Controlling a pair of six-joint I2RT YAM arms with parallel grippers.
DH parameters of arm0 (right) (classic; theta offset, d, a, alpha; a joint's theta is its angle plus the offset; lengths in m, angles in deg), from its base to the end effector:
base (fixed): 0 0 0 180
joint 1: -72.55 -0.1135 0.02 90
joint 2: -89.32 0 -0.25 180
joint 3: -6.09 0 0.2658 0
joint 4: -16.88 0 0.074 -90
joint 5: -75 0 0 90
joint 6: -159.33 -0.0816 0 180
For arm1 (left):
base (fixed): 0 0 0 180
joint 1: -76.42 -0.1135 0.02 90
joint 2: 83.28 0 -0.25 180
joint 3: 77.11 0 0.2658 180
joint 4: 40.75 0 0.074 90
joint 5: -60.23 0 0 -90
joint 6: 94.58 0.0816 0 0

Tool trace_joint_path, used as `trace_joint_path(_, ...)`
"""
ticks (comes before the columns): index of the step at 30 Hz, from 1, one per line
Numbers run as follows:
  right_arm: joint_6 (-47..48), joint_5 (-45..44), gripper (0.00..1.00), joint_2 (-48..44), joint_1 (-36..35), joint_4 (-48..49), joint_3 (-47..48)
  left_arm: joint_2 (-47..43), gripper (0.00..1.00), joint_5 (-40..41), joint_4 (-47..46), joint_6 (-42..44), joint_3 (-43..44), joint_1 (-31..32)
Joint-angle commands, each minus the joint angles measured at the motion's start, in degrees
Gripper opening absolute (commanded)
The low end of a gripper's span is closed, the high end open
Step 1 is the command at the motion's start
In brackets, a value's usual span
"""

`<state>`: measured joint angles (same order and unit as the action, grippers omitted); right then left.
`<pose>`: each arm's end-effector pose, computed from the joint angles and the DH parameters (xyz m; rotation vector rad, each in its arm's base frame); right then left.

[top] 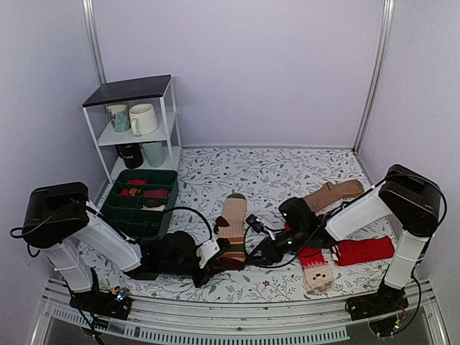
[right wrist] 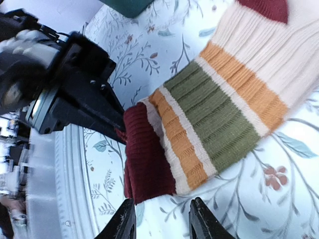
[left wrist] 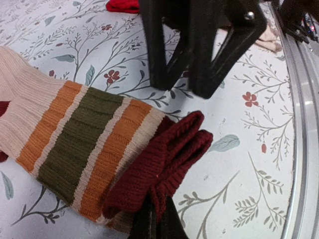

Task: Roll the socks
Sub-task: Roll a pair of socks at the center of the board.

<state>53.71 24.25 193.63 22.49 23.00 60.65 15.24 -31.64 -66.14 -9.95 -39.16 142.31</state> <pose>0.1869 0.3037 0.0582 -1.1029 2.2710 1.3273 0.1262 -0.2884 0.0396 1.1666 1.9613 -0.7196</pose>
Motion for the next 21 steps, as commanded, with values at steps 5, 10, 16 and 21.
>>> trace_joint_path(5, 16.7, -14.6, 0.38, -12.6, -8.4, 24.9, -13.4, 3.5, 0.0, -6.7, 7.2, -6.5, 0.3, -3.7)
trace_joint_path(10, 23.0, -19.5, 0.41, -10.5, -11.6, 20.3, -11.3, 4.3, 0.0, -8.4, 6.9, -7.1, -0.1, -4.2)
trace_joint_path(16, 25.3, -23.8, 0.48, -5.1, -11.9, 20.2, -8.2, 4.7, 0.0, -8.9, 6.0, -6.8, -0.1, -4.6)
trace_joint_path(21, 27.5, -20.3, 0.47, -2.0, -12.1, 17.1, -5.7, 4.8, 0.0, -8.9, 5.7, -6.5, -0.2, -4.9)
